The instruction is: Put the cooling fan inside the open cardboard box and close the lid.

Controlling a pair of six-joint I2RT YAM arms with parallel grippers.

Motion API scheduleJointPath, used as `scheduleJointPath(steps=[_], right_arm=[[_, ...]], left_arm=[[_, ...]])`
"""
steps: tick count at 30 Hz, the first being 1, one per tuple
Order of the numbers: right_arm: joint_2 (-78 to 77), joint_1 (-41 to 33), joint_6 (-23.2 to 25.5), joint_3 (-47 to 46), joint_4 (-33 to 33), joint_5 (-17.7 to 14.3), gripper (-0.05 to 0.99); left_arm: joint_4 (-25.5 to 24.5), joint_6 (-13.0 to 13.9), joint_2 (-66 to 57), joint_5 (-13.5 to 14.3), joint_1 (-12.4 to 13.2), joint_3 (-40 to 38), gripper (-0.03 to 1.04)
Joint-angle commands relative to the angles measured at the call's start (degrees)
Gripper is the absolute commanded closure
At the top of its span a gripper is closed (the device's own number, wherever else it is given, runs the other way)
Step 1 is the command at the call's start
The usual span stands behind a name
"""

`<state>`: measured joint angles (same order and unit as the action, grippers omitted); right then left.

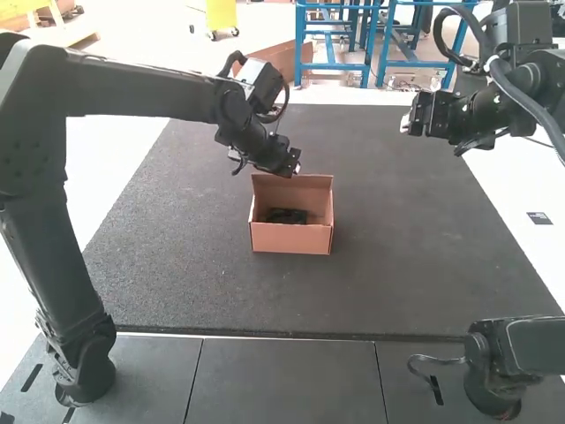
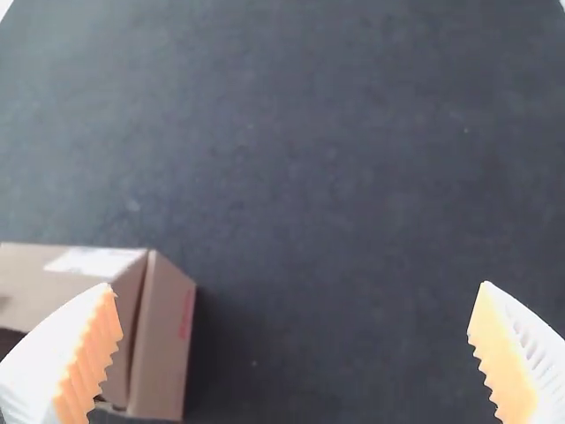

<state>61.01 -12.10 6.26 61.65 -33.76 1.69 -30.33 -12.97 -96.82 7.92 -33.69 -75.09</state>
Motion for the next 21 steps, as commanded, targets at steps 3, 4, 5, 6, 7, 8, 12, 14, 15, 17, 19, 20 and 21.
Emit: scheduleJointPath(steps=[3,4,5,6,7,8,12,14,15,17,19,20,21], right_arm=[[-0.28,0.76,0.07,1.19,0.18,0.68,0.03],[-0.19,0.76,-0.02,1.02,0.18,0.68,0.03],[-0.19,0.76,-0.02,0.84,0.18,0.68,0.03],[-0.19,0.67,-0.02,0.58,0.1,0.77,0.03],[-0.19,0.5,-0.02,0.32,0.1,0.77,0.03],[-0.19,0.41,-0.02,0.23,0.01,0.77,0.03],[0.69,0.23,-0.02,0.75,-0.08,0.77,0.03],[0.95,0.23,0.07,1.02,-0.52,0.85,0.03],[0.95,0.23,0.07,1.02,-0.61,0.85,0.03],[1.04,0.23,0.07,0.84,-0.78,0.85,0.03],[1.56,0.23,0.07,0.84,-0.78,0.85,0.03],[2.0,0.23,0.07,0.93,-0.78,0.85,0.03],[2.36,0.23,0.33,1.02,-0.78,0.85,0.03]], left_arm=[[1.15,0.23,0.4,-0.28,-0.94,4.69,0.04],[1.23,0.4,0.4,-0.01,-1.2,5.39,0.04],[1.15,0.49,0.49,0.07,-1.55,5.83,0.04],[1.15,0.58,0.58,0.34,-1.99,6.1,0.04],[0.88,1.11,0.84,0.78,-2.34,6.18,0.04],[0.62,1.63,1.01,1.13,-2.69,6.18,0.04],[0.27,2.34,1.63,1.83,-3.57,6.8,0.04],[0.0,2.78,1.72,1.92,-3.84,6.97,0.04],[-0.44,2.95,1.81,1.92,-4.1,6.8,0.04],[-0.79,3.66,2.33,1.92,-4.63,6.89,0.04],[-0.79,3.92,2.86,1.92,-5.16,7.06,0.04],[-0.96,3.92,2.86,1.92,-5.16,7.33,0.04],[-0.87,3.92,2.95,1.92,-5.16,7.68,0.04]])
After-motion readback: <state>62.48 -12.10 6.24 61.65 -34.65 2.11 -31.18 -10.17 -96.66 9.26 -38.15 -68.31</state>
